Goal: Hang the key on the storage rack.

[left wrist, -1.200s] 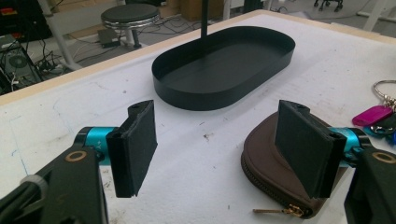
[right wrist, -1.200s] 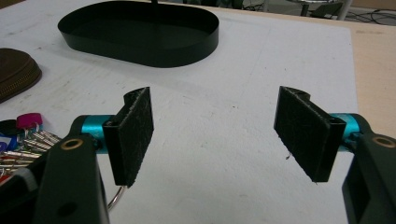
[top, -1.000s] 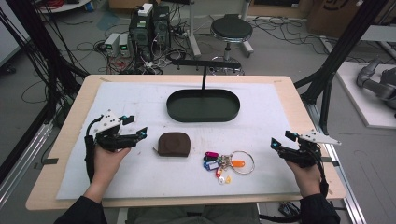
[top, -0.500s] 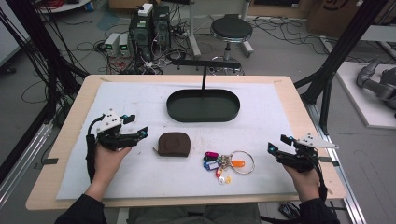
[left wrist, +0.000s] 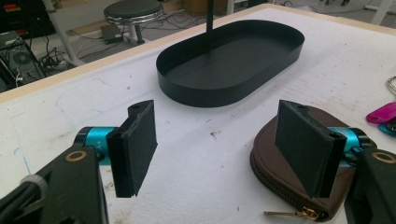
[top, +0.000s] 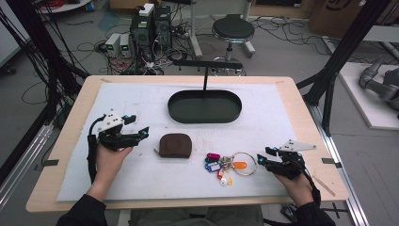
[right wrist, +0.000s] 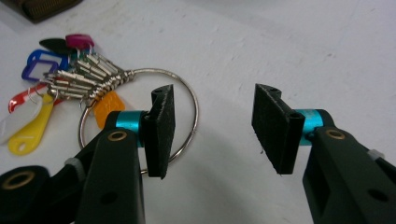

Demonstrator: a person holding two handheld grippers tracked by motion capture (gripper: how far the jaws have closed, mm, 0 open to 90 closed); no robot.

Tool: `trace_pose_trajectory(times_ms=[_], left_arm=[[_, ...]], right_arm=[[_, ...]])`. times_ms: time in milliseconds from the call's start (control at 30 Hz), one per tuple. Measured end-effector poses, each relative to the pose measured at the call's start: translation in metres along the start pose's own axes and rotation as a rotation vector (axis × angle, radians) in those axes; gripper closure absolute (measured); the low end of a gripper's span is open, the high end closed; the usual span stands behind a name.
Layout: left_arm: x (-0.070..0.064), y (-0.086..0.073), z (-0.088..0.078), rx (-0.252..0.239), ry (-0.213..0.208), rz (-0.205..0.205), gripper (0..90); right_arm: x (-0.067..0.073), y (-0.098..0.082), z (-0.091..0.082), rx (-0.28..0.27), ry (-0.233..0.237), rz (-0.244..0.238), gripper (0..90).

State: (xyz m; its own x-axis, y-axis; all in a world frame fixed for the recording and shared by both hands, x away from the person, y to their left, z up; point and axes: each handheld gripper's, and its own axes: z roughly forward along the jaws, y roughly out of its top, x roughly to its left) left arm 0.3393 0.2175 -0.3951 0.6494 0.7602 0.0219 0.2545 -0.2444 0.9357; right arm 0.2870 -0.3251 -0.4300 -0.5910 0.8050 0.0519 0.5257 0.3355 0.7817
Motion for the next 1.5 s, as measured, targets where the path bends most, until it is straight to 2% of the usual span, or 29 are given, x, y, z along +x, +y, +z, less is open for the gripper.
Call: trace_pose_trajectory(times_ms=[67, 100, 167, 367, 500, 533, 633, 733, 767, 900, 1033, 1133, 1167, 1200, 1233, 1267, 1300, 1400, 1500], left_arm=[[0.0, 0.0, 0.0, 0.004, 0.001, 0.0, 29.8], [0.0, 0.0, 0.0, 0.004, 0.0, -0.001, 29.8], [0.0, 0.0, 0.0, 0.005, 0.002, 0.0, 29.8], [0.0, 0.0, 0.0, 0.009, -0.004, -0.001, 29.8], [0.0, -0.001, 0.0, 0.011, -0.007, -0.002, 29.8], [0.0, -0.001, 0.0, 0.014, -0.007, -0.002, 29.8], [-0.001, -0.001, 0.001, 0.017, -0.007, -0.001, 29.8], [-0.002, -0.001, 0.0, 0.019, -0.007, 0.005, 29.8], [-0.002, -0.001, 0.0, 0.02, -0.006, 0.005, 29.8], [-0.003, -0.001, 0.0, 0.022, -0.008, 0.008, 29.8], [-0.003, -0.002, 0.0, 0.022, -0.006, 0.005, 29.8], [-0.001, -0.003, -0.002, 0.021, -0.005, 0.003, 29.8], [-0.001, -0.003, -0.002, 0.019, -0.002, 0.0, 29.8], [-0.001, -0.004, -0.003, 0.019, -0.002, 0.002, 29.8], [-0.001, -0.004, -0.003, 0.018, 0.001, 0.0, 29.8], [-0.001, -0.004, -0.003, 0.019, 0.001, 0.001, 29.8], [-0.001, -0.004, -0.004, 0.019, 0.002, 0.002, 29.8], [-0.001, -0.005, -0.005, 0.017, 0.002, 0.004, 29.8], [-0.001, -0.005, -0.005, 0.017, 0.0, 0.003, 29.8]], right_arm=[[0.003, -0.001, 0.007, 0.051, 0.007, -0.013, 55.2], [0.003, -0.001, 0.007, 0.051, 0.007, -0.013, 55.2], [0.005, -0.002, 0.014, 0.09, 0.012, -0.02, 57.3], [0.01, -0.003, 0.022, 0.141, 0.012, -0.052, 61.6], [0.014, -0.003, 0.023, 0.143, -0.008, -0.083, 66.0], [0.017, -0.003, 0.023, 0.144, -0.008, -0.099, 72.0], [0.02, -0.002, 0.023, 0.143, -0.015, -0.123, 76.2], [0.02, -0.002, 0.023, 0.149, -0.006, -0.107, 81.0], [0.018, -0.001, 0.023, 0.146, -0.003, -0.091, 85.6], [0.015, 0.001, 0.024, 0.142, -0.015, -0.073, 87.8], [0.009, 0.005, 0.023, 0.105, -0.03, -0.046, 88.3], [0.006, 0.013, 0.018, 0.035, -0.037, -0.026, 88.3], [0.004, 0.02, 0.014, -0.021, -0.04, -0.006, 88.3], [0.003, 0.023, 0.012, -0.046, -0.038, 0.001, 88.3], [0.003, 0.023, 0.012, -0.046, -0.038, 0.001, 88.3], [0.002, 0.027, 0.011, -0.076, -0.02, 0.026, 88.3], [0.002, 0.027, 0.011, -0.076, -0.02, 0.026, 88.3], [0.003, 0.03, 0.011, -0.119, 0.027, 0.071, 88.3], [0.01, 0.035, 0.009, -0.168, 0.095, 0.097, 90.0]])
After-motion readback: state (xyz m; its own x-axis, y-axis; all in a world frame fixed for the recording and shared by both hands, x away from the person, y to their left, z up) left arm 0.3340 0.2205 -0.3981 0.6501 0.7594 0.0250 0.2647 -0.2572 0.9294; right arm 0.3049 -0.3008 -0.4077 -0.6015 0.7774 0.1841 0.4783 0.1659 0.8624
